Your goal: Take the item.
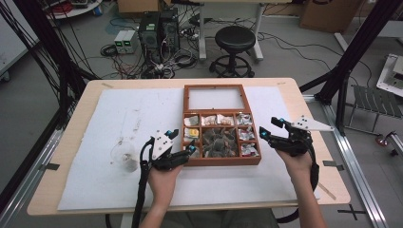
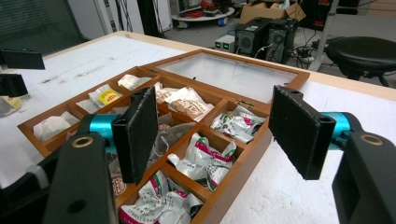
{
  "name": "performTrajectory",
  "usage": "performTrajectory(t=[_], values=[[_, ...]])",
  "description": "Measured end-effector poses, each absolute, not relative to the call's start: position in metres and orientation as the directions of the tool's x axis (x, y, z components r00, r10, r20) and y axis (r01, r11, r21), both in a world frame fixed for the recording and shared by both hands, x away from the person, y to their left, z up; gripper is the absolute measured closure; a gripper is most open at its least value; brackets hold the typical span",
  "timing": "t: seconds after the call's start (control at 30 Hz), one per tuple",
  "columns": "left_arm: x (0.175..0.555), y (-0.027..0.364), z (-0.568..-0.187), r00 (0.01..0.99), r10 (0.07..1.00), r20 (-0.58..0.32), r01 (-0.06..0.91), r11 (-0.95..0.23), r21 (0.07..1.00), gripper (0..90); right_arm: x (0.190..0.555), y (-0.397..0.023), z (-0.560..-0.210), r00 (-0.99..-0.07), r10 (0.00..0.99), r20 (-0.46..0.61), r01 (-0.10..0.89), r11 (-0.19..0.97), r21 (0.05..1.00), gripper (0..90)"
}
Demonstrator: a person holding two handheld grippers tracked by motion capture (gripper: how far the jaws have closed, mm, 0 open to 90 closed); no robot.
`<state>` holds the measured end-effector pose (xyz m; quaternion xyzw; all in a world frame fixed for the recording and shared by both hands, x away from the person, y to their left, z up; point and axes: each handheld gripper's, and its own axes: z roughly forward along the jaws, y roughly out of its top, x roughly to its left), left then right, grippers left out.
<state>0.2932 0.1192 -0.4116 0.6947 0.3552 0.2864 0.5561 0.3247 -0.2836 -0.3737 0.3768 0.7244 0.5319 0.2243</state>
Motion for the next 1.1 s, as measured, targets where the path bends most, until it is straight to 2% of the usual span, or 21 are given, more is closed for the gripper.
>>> performTrajectory(t=[0.2, 1.1], values=[[0.293, 0.121, -0.414, 0.58, 0.814, 0.022, 0.177, -0.153, 0.972, 30.9, 0.325, -0.282, -0.375, -0.616, 0.784, 0.077, 0.313, 0.155, 0.937, 33.9], [0.294, 0.132, -0.41, 0.575, 0.818, -0.005, 0.176, -0.118, 0.977, 30.4, 0.323, -0.287, -0.375, -0.605, 0.793, 0.075, 0.312, 0.15, 0.938, 33.4]])
